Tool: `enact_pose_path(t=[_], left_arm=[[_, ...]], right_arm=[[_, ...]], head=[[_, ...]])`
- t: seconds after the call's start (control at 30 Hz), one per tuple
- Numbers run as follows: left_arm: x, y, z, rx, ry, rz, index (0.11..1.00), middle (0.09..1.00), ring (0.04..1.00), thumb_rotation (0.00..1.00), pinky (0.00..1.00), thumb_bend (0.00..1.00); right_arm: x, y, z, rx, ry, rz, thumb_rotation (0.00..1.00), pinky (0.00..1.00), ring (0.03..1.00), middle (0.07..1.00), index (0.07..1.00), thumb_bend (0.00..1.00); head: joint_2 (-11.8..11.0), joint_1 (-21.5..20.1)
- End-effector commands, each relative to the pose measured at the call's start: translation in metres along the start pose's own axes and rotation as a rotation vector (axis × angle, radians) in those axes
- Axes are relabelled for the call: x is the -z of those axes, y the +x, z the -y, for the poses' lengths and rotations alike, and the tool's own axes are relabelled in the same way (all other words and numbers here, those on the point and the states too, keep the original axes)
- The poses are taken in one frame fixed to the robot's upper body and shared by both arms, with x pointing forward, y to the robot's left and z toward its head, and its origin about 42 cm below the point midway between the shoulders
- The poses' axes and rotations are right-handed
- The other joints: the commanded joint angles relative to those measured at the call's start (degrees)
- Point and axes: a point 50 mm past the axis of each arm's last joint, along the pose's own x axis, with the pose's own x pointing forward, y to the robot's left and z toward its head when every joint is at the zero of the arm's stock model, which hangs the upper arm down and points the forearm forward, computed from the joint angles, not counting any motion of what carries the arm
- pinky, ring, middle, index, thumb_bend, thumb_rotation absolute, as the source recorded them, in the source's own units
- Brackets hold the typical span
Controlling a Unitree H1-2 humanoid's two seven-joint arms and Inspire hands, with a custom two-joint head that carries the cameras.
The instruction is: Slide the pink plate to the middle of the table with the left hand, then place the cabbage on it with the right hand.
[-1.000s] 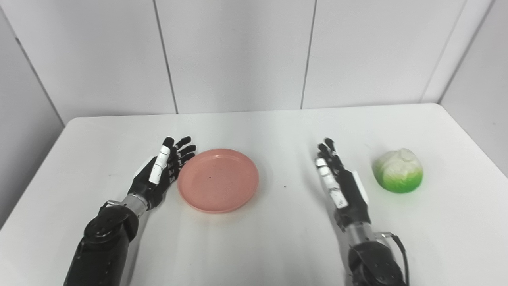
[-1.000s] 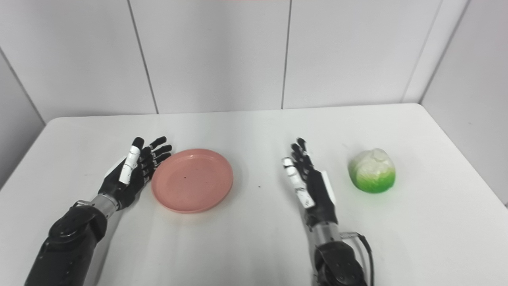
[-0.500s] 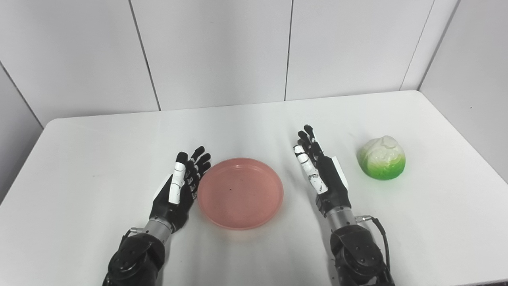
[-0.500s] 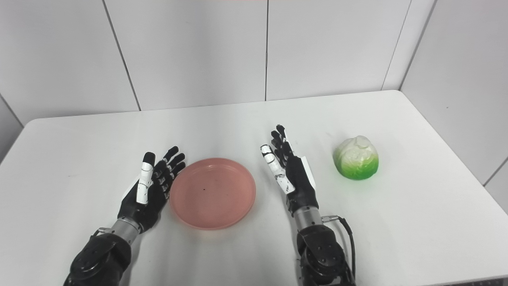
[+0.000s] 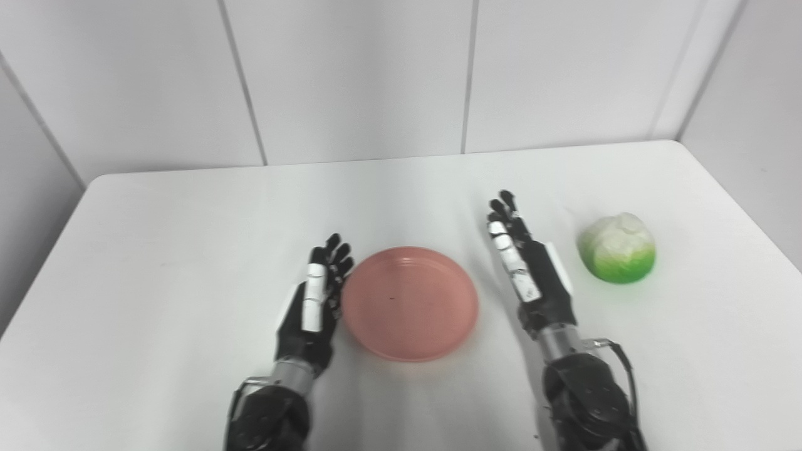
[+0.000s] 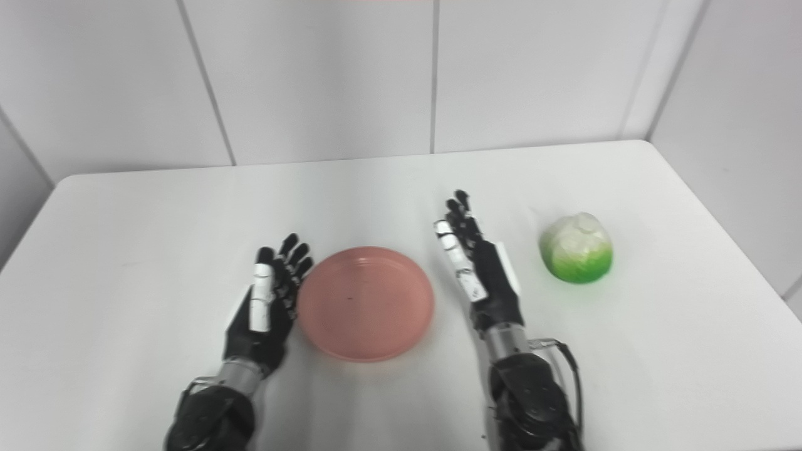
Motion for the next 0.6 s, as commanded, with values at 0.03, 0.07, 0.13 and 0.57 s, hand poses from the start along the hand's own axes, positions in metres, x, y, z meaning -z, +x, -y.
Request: enact_pose_path(t=[0.03, 0.07, 0.13, 0.57], left_arm=[[-0.014, 0.011, 0.008, -0.012, 0.019, 0.091, 1.000, 1.000, 1.000, 1.00, 1.00, 0.71], [-0.013, 0.011, 0.009, -0.014, 0.020, 0.089, 1.000, 1.000, 1.000, 1.00, 1.00, 0.70], [-0.010, 0.013, 0.010, -0.010, 0.040, 0.082, 1.000, 1.000, 1.000, 1.00, 1.00, 0.69], [0.003, 0.026, -0.006, -0.087, 0.202, 0.111, 1.000, 1.000, 1.000, 1.00, 1.00, 0.70]], right_arm=[[-0.015, 0.004, 0.005, -0.015, 0.014, 0.042, 0.78, 0.99, 0.972, 0.967, 0.995, 0.65], [-0.015, 0.004, 0.006, -0.016, 0.015, 0.042, 0.78, 0.99, 0.969, 0.967, 0.997, 0.65], [-0.015, 0.004, 0.008, -0.020, 0.018, 0.044, 0.78, 1.00, 0.965, 0.964, 0.998, 0.64], [-0.031, 0.013, 0.014, -0.020, -0.169, 0.092, 0.82, 0.98, 0.954, 0.953, 0.985, 0.70]], head=[[-0.4, 2.3], [-0.4, 2.3], [-0.4, 3.0], [-0.1, -1.4]])
